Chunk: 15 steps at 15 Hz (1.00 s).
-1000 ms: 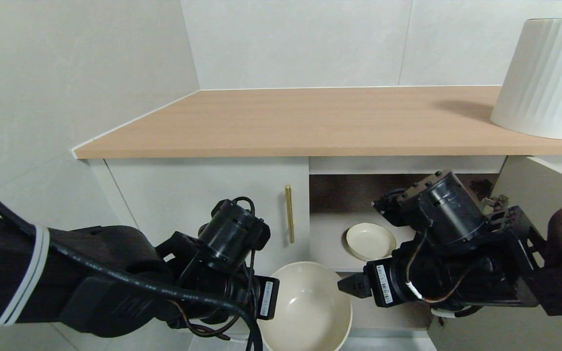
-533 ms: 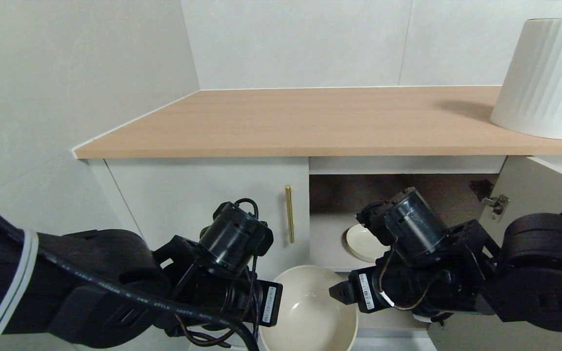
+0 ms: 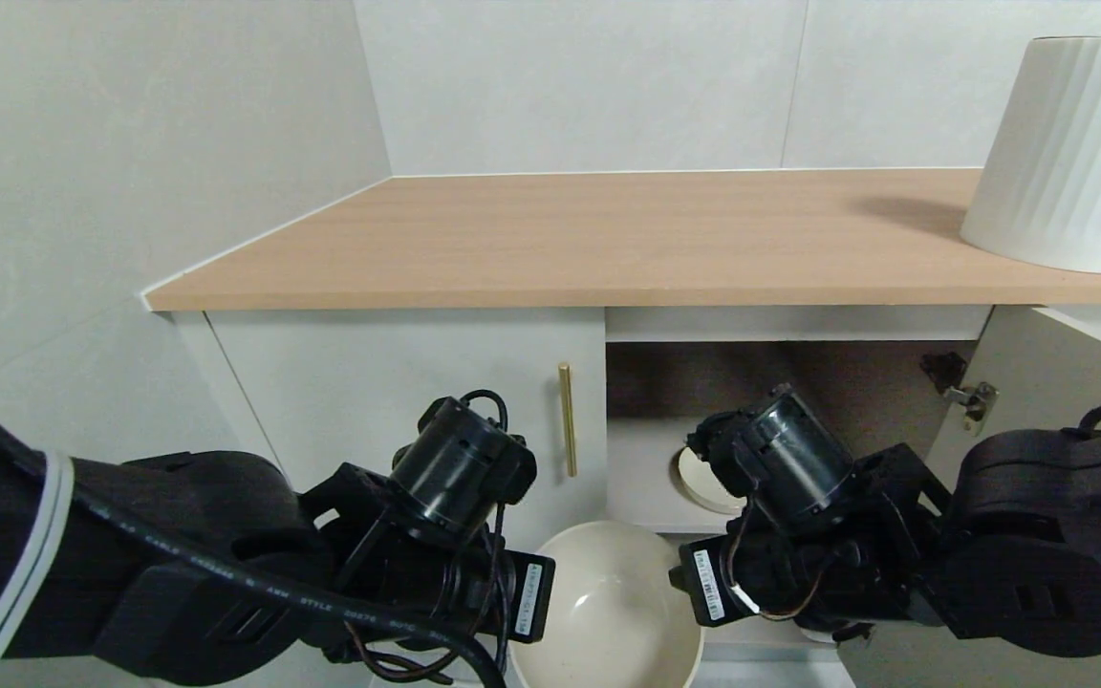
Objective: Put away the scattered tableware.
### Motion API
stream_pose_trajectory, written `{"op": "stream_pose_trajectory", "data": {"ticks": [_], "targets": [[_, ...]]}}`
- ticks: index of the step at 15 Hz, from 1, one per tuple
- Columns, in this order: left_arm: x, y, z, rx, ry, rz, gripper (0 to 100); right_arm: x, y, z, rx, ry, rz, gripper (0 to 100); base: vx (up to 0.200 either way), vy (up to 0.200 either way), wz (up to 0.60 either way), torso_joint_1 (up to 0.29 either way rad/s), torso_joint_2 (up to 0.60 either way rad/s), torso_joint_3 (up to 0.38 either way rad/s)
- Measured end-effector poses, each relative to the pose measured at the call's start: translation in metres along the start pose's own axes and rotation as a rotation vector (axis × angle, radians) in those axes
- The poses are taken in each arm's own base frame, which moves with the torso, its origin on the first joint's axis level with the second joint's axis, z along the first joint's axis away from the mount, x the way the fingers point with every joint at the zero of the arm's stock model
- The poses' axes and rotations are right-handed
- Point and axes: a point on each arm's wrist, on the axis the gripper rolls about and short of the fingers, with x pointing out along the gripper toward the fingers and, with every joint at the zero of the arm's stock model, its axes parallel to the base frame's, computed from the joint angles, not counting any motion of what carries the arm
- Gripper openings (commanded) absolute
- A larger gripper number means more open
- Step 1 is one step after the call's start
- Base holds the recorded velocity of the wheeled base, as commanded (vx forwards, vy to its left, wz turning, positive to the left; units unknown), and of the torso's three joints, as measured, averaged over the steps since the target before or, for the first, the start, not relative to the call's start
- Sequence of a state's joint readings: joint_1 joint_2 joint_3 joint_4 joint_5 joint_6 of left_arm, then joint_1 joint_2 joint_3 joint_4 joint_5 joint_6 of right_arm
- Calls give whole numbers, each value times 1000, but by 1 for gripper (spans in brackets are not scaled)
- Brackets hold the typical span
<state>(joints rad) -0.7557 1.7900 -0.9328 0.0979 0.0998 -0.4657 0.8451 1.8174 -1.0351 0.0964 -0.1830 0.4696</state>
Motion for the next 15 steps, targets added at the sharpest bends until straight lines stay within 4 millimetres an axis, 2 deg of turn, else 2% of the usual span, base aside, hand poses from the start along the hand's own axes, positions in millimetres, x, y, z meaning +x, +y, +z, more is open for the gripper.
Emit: {"op": "stream_pose_trajectory", "data": {"ticks": [8,9,15], "targets": [[1,0,-1,2,5,2,0,0,0,-1,-4,5,0,0,0,0,0,0,0,0],[1,0,-1,3,5,3,100,0,0,-1,-4,5,0,0,0,0,0,0,0,0],[0,1,-2,3,8,9,100,1,0,-2,-5,7,-9,0,0,0,0,0,0,0]]}}
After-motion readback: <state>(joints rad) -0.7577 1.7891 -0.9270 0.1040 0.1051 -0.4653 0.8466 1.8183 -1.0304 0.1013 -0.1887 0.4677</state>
